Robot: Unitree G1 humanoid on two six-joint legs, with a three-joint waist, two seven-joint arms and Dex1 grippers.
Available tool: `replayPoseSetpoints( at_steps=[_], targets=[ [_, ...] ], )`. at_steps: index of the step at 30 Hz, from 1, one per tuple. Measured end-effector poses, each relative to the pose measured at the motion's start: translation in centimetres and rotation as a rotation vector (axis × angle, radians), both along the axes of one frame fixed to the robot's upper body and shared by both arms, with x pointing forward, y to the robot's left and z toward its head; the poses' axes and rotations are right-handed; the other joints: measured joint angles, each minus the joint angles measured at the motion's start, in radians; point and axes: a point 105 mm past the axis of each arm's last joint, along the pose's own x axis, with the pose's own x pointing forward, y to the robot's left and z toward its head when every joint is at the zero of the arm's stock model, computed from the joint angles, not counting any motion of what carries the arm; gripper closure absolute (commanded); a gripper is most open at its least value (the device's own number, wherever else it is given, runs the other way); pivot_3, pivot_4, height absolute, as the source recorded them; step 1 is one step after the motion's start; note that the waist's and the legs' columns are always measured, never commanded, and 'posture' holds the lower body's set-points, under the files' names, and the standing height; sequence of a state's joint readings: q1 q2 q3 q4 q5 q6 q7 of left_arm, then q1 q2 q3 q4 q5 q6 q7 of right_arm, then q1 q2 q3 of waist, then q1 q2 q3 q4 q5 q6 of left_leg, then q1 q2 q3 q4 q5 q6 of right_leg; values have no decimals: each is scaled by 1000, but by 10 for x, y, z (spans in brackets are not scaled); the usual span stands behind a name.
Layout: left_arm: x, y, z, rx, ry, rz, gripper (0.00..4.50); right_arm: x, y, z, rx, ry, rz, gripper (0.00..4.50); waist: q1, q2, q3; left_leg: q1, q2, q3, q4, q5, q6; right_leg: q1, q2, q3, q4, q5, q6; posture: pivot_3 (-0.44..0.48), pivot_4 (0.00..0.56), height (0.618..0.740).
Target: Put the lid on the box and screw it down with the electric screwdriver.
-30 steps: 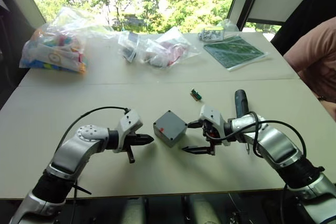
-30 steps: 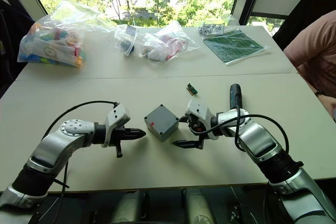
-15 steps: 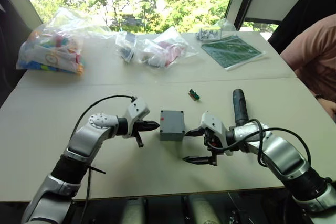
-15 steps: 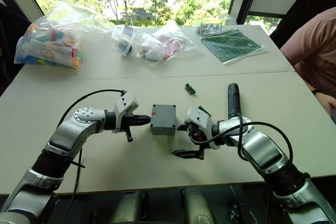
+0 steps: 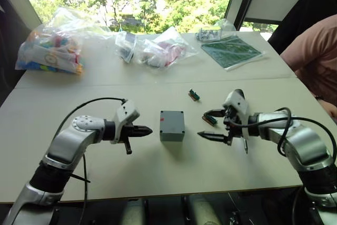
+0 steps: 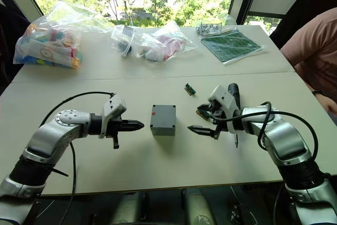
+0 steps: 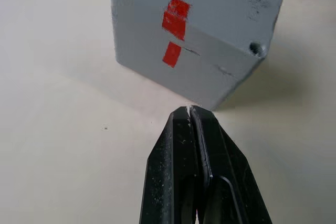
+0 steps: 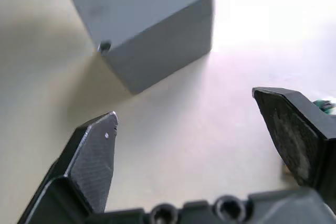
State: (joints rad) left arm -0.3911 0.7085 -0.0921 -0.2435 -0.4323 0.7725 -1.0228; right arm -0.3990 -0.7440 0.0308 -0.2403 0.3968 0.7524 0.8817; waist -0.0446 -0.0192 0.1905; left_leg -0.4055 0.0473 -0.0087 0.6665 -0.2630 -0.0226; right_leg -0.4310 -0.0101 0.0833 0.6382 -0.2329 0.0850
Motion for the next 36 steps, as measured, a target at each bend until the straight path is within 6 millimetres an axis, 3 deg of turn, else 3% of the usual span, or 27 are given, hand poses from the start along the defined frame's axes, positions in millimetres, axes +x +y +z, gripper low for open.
replayPoseSetpoints(
  at_steps=[3,6,9,12,30,33,36],
  targets=[
    [-2,3,34,-48,-59,-7,4500,26,-17,-1,81,-40,-158,51,2,1,0,0,-1,0,0,0,0,0,0,0,0,0,0,0,150,740],
    [-4,2,40,-49,-73,-12,4500,33,-26,-15,32,-45,-201,51,1,1,0,-1,-1,1,0,0,0,0,-1,1,0,0,2,0,150,740],
    [-6,-1,42,-58,-64,-15,4500,36,-24,-21,23,-54,-201,606,-1,1,0,-1,-1,1,-1,0,0,0,0,1,0,1,5,0,150,740],
    [-8,-7,49,-66,-86,-32,4500,37,-21,-25,18,-56,-192,1452,0,1,0,0,-1,1,-1,0,0,0,0,1,1,1,4,0,150,740],
    [-10,-13,43,-58,-64,-32,4500,30,-11,-37,30,-22,-162,1452,0,1,0,1,-1,1,-1,0,0,0,0,1,3,-1,1,0,150,740],
    [-10,-14,43,-57,-64,-32,4500,31,-10,-37,31,-23,-165,2227,0,1,0,1,-1,1,-1,0,0,0,0,1,3,-1,1,0,150,740],
    [-11,-15,41,-53,-58,-36,4500,31,-10,-37,27,-24,-163,3394,0,1,0,1,-1,1,-1,0,0,0,0,1,3,-1,1,0,150,740]
  ],
)
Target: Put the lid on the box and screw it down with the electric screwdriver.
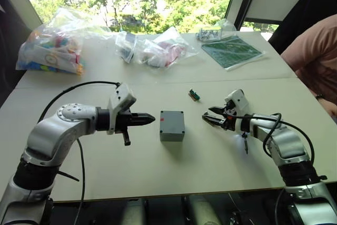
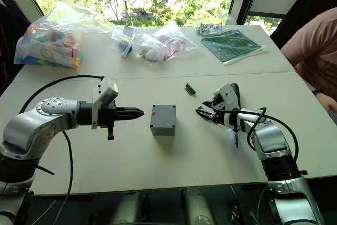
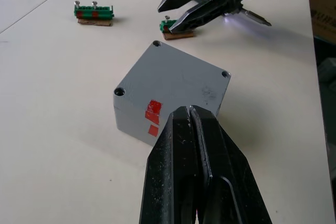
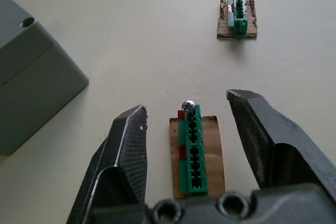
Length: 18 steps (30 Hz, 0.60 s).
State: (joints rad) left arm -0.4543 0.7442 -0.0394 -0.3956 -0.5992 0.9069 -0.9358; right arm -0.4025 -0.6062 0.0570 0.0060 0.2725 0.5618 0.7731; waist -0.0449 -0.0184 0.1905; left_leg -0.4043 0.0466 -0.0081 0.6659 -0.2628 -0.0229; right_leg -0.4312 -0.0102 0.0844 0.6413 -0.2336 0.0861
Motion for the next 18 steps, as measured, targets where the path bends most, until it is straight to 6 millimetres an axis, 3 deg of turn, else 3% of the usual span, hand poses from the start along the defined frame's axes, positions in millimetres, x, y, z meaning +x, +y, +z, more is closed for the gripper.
replayPoseSetpoints(
  at_steps=[3,18],
  targets=[
    [-1,-1,-2,3,7,-1,4500,0,2,-1,-6,1,3,4393,0,0,0,0,0,0,0,0,0,0,0,0,0,0,0,0,150,740],
    [-1,1,-6,8,18,7,4500,2,1,5,7,-19,-2,4393,0,0,0,0,0,0,0,0,0,0,0,0,0,0,0,0,150,740]
  ],
)
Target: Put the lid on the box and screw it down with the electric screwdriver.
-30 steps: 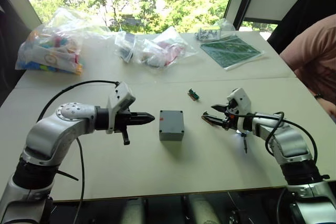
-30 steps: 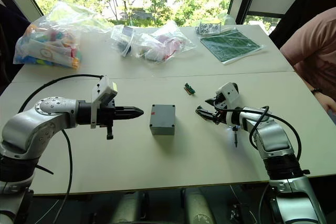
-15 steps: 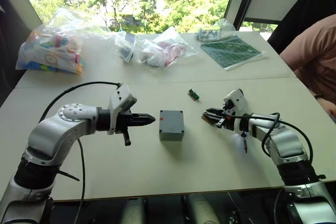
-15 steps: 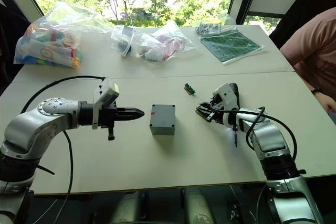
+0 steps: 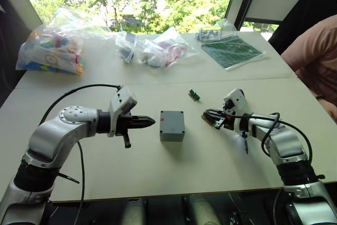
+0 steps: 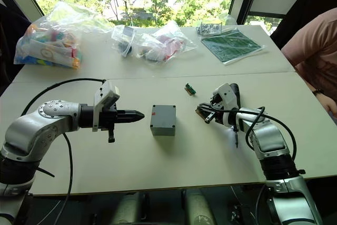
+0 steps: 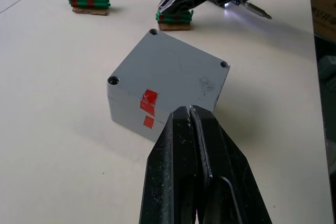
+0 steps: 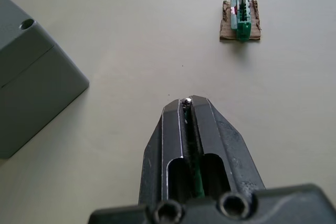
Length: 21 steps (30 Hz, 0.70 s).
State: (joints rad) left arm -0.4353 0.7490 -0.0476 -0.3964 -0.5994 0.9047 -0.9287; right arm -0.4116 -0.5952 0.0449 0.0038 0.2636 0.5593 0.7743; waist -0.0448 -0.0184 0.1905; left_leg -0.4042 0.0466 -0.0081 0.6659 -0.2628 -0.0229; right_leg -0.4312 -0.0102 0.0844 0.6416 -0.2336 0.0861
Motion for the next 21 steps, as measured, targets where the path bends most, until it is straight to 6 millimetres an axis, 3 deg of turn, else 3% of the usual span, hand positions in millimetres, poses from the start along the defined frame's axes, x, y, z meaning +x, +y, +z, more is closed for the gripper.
replayPoseSetpoints(
  at_steps=[10,16,21],
  targets=[
    [0,3,0,11,1,3,4500,1,6,38,72,-100,34,4393,0,0,0,0,0,0,0,0,0,0,0,0,0,0,0,0,150,740],
    [-4,14,-6,32,24,16,4500,-25,52,54,156,-62,230,4393,-1,0,0,0,0,0,0,0,0,-1,0,0,3,0,0,0,150,740],
    [-8,18,-11,40,39,24,4500,-33,78,48,164,-36,297,4393,2,0,0,0,0,0,0,0,0,-1,0,0,3,-1,0,0,150,740]
  ],
)
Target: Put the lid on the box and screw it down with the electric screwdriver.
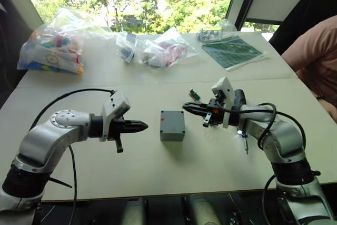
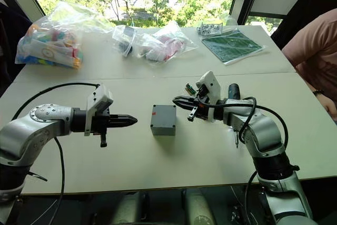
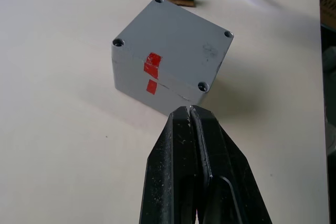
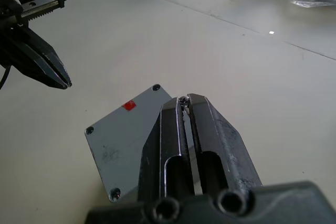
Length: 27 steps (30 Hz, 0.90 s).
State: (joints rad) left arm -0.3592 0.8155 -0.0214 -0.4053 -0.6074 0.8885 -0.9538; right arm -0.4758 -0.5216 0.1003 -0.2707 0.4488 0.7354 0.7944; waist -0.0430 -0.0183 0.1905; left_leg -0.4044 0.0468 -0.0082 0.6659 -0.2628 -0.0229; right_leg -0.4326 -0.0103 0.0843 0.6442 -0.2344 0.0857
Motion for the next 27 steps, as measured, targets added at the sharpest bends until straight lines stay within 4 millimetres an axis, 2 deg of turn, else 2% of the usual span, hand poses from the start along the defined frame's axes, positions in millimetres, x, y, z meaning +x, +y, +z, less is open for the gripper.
replayPoseSetpoints(
  at_steps=[16,27],
  targets=[
    [-3,-3,1,-3,-14,2,4500,7,-2,-15,-51,11,-25,4393,-2,0,0,0,0,0,0,0,0,-1,0,0,1,0,0,0,150,740],
    [-3,-3,1,-4,-17,0,4500,11,-5,-18,-76,-8,-46,4393,-2,0,0,0,0,0,0,0,0,-1,0,0,1,0,0,0,150,740]
  ],
)
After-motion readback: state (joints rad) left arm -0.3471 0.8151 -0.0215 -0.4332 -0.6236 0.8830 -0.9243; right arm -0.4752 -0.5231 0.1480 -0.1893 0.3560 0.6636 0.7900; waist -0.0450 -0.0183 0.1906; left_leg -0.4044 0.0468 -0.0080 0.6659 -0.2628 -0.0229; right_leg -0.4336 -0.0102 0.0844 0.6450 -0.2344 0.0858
